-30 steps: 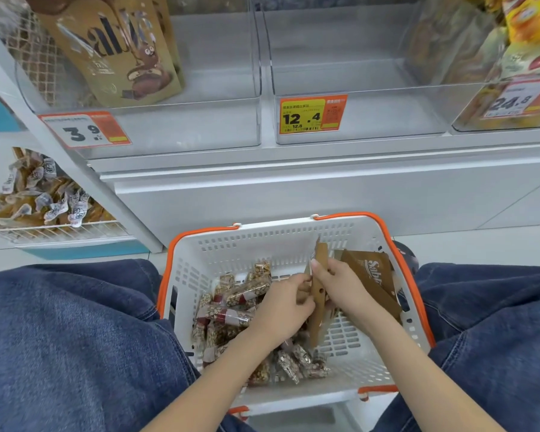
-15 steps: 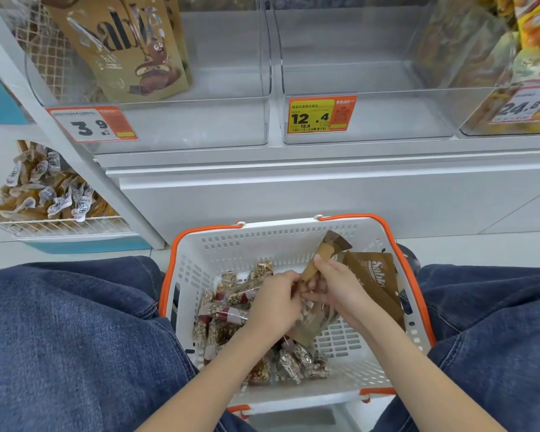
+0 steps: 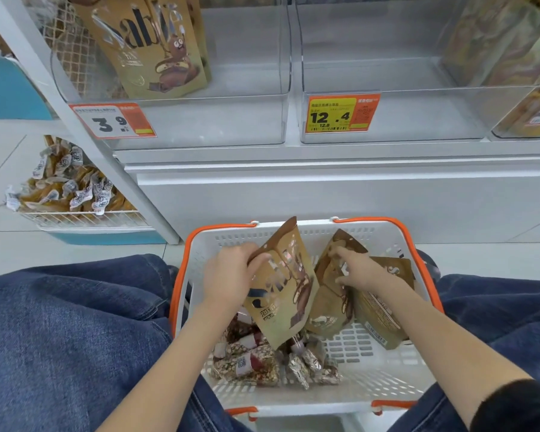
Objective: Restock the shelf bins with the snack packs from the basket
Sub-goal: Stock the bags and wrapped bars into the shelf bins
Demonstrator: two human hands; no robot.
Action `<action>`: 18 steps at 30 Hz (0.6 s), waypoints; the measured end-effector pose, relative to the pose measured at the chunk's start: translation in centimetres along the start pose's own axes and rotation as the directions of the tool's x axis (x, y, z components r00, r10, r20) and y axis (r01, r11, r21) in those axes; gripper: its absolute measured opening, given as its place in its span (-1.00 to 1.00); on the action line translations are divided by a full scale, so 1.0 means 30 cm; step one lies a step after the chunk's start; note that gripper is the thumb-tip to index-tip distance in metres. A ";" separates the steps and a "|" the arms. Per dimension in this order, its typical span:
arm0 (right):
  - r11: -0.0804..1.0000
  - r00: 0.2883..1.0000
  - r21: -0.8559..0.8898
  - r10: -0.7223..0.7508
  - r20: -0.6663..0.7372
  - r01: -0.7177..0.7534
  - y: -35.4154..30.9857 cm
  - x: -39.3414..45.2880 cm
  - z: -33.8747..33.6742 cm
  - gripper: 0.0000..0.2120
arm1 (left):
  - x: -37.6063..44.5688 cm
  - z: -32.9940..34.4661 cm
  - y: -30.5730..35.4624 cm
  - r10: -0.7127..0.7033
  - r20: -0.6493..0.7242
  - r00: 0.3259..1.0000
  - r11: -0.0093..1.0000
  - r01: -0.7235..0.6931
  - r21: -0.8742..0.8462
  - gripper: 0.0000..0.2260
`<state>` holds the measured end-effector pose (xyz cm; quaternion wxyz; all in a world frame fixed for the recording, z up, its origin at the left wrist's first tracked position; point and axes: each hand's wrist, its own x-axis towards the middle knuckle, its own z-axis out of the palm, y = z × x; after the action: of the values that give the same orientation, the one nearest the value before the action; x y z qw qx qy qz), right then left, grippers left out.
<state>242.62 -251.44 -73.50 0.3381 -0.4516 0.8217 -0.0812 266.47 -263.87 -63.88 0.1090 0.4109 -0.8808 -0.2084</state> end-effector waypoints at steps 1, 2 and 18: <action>0.999 1.000 0.049 0.008 0.002 -0.009 0.001 0.011 0.012 -0.37 | 0.003 -0.011 -0.009 0.006 -0.004 1.000 1.000 -0.006 -0.012 -0.75; 0.991 1.000 0.130 0.016 -0.014 -0.014 0.000 0.023 0.023 -0.33 | 0.007 -0.023 -0.018 0.015 -0.010 1.000 1.000 -0.015 -0.010 -0.75; 0.750 0.734 -0.014 -0.651 -0.193 0.661 -0.464 -0.048 -0.295 -0.84 | 0.240 -0.359 -0.023 0.259 0.237 0.936 0.964 -0.266 -0.004 -0.79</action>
<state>247.14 -259.87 -59.98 0.2220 -0.6929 0.6350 -0.2596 266.24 -272.81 -54.46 0.0247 0.2637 -0.9373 -0.2267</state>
